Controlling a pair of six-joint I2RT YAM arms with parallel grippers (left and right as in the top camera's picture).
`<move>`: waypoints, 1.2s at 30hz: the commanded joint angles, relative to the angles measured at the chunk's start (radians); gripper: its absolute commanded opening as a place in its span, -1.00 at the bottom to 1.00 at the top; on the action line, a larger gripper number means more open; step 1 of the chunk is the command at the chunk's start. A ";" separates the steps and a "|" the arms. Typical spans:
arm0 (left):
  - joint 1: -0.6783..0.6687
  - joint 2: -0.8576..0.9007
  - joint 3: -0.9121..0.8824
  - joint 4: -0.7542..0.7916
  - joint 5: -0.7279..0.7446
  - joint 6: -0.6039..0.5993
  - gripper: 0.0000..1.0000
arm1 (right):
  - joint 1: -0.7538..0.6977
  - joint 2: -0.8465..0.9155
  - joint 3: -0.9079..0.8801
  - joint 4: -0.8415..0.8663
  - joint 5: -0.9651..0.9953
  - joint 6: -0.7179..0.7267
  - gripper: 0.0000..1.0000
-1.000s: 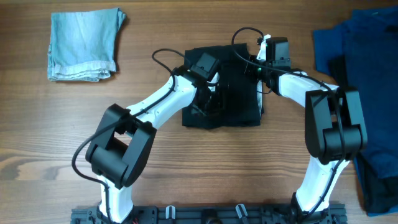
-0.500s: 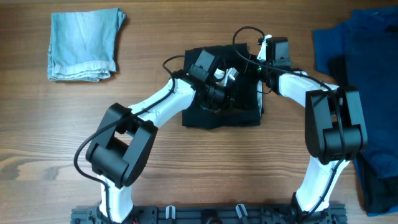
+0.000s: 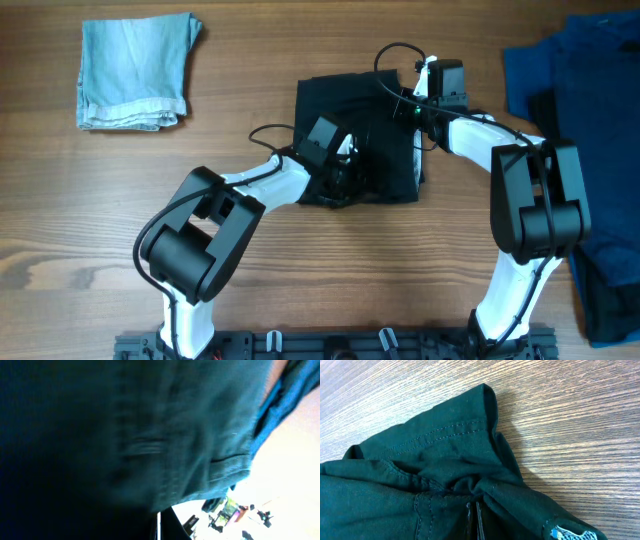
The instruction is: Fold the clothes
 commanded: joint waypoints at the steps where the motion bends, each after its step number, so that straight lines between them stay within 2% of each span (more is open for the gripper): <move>1: -0.001 0.038 -0.039 -0.019 -0.041 -0.022 -0.89 | 0.001 0.047 0.000 -0.020 0.032 0.014 -0.92; 6: -0.003 0.060 -0.041 -0.014 -0.065 -0.018 -0.92 | 0.001 0.045 0.001 -0.018 0.031 0.013 -0.91; 8: -0.003 0.060 -0.041 -0.019 -0.064 -0.018 -0.92 | 0.000 0.010 0.001 0.012 -0.018 -0.062 -0.89; 12: -0.007 0.060 -0.040 -0.022 -0.060 0.008 -0.92 | -0.016 -0.187 0.001 0.008 -0.024 -0.117 -0.37; 15: -0.014 0.058 -0.040 -0.021 -0.060 0.013 -0.92 | -0.068 -0.357 0.001 -0.035 -0.025 -0.080 -0.16; 17: -0.027 0.044 -0.040 -0.018 -0.061 0.032 -0.92 | -0.131 -0.468 0.001 -0.112 -0.025 -0.060 -0.10; 19: -0.031 0.022 -0.040 -0.019 -0.067 0.036 -0.92 | -0.195 -0.534 0.001 -0.179 -0.025 -0.061 0.26; 20: -0.031 0.008 -0.040 -0.018 -0.069 0.053 -0.92 | -0.227 -0.556 0.001 -0.208 -0.024 -0.061 0.57; 21: -0.031 -0.020 -0.040 -0.026 -0.087 0.082 -0.92 | -0.267 -0.576 0.001 -0.245 -0.024 -0.062 0.99; 25: -0.031 -0.132 -0.040 -0.158 -0.252 0.088 -0.92 | -0.342 -0.579 0.000 -0.312 -0.024 -0.061 0.99; 28: -0.031 -0.199 -0.040 -0.268 -0.468 0.088 -0.92 | -0.349 -0.574 0.000 -0.312 -0.014 -0.061 0.99; 36: -0.029 -0.159 -0.040 -0.291 -0.566 0.114 -0.90 | -0.349 -0.574 0.000 -0.312 -0.014 -0.061 1.00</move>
